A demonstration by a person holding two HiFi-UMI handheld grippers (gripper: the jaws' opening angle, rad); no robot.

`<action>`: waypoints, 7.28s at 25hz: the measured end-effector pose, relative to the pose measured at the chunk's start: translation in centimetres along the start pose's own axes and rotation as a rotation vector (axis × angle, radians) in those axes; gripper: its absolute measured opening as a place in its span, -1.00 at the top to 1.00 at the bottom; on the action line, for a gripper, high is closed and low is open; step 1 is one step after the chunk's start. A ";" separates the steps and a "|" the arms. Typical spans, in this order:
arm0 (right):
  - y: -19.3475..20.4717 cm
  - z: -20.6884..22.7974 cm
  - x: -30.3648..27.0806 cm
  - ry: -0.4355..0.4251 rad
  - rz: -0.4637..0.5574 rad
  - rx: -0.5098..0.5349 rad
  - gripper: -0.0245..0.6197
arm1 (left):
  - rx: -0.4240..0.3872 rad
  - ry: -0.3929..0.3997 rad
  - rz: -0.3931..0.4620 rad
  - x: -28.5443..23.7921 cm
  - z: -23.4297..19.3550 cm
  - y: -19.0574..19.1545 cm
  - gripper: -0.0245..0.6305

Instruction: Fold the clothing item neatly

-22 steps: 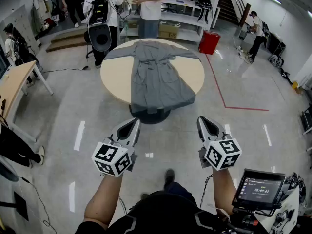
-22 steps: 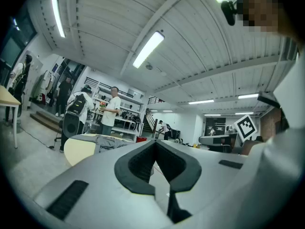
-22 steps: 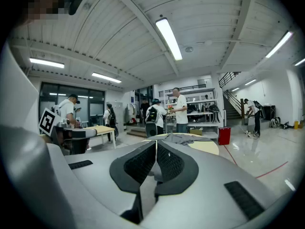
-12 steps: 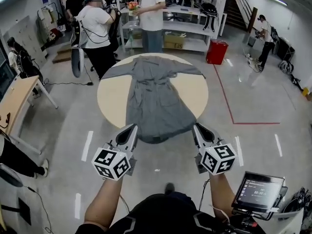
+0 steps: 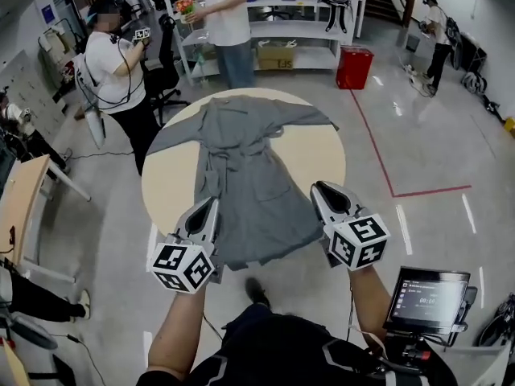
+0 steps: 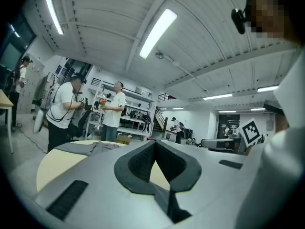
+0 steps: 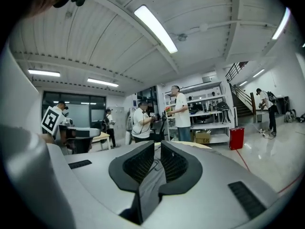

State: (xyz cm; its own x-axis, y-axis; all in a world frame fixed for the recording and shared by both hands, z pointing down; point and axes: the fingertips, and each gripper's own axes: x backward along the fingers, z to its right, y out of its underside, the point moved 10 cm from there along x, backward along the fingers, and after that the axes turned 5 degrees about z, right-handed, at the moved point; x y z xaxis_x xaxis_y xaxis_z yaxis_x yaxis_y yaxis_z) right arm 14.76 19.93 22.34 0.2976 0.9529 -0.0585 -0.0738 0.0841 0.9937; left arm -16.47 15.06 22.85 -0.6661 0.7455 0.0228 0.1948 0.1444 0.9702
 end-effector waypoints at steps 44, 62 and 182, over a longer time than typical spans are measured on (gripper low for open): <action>26.5 51.2 -29.2 0.119 -0.526 -0.022 0.53 | -0.092 0.206 -0.598 -62.4 0.5 24.1 0.94; 28.1 51.5 -33.1 -0.115 -0.569 0.369 0.80 | -0.068 0.171 -0.615 -61.6 -0.9 25.9 0.94; 5.1 -14.9 -48.2 -0.267 -0.229 0.101 0.89 | 0.191 -0.445 -0.279 -3.0 -58.3 3.0 0.94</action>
State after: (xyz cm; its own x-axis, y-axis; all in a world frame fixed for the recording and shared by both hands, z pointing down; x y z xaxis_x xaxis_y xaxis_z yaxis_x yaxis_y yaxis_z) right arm -14.09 -21.19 28.81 0.5349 0.8015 -0.2672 0.1139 0.2450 0.9628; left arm -55.87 -24.65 39.76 -0.3510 0.8591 -0.3725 0.2090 0.4597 0.8631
